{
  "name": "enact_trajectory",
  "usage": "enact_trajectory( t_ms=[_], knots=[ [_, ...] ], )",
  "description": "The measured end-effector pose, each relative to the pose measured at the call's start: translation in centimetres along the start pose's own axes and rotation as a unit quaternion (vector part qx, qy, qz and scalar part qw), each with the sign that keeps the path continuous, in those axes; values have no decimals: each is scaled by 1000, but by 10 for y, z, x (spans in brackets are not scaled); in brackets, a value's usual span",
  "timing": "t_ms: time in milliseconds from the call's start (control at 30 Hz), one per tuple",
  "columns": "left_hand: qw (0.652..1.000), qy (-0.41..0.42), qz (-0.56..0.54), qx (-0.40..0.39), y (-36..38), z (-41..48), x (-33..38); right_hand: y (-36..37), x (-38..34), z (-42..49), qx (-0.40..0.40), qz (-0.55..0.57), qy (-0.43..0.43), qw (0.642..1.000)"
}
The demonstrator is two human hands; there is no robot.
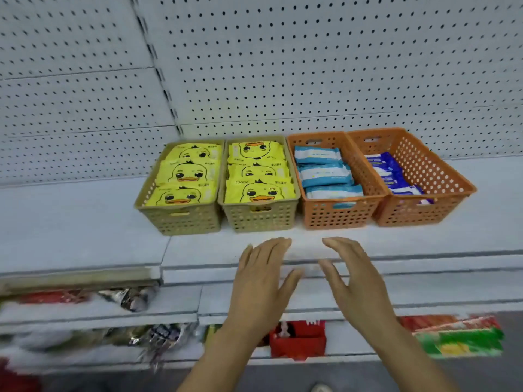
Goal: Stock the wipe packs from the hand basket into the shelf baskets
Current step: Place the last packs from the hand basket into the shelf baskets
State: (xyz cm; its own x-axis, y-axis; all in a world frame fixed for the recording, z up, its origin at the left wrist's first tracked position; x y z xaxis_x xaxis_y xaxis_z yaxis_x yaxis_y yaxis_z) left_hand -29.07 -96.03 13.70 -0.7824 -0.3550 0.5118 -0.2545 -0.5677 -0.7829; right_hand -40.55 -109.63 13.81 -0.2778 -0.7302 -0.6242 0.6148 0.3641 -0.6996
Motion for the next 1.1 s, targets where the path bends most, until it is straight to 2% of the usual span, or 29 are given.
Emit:
enact_trajectory(
  t_ms=[200, 467, 767, 900, 1100],
  knots=[
    [992, -125, 3, -29, -79, -155, -73, 93, -101, -101, -78, 17, -14, 997],
    [967, -254, -6, -26, -165, -325, -166, 208, -215, -190, -241, -12, -34, 970],
    [923, -383, -23, 33, -246, -413, -284, 338, -327, -213, -364, -9, -105, 926],
    [898, -433, -48, 61, -289, -446, -359, 417, -389, -211, -403, 35, -107, 908],
    [849, -524, -65, 38, -354, -485, -489, 543, -485, -201, -462, 95, -92, 877]
  ],
)
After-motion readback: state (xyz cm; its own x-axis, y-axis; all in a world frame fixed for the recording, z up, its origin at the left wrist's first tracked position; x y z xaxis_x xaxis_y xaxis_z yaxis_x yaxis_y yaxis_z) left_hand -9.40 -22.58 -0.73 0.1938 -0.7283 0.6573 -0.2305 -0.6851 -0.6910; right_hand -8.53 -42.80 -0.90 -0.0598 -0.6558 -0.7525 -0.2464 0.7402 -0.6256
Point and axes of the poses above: each hand's wrist, its own z-axis towards the middle knuckle, its own y-axis out of the palm, x = y × z, the point moved 3 cm from there along z, towards the middle knuckle, and after that the axes turned 5 degrees about -z, right-handed, at the moved point
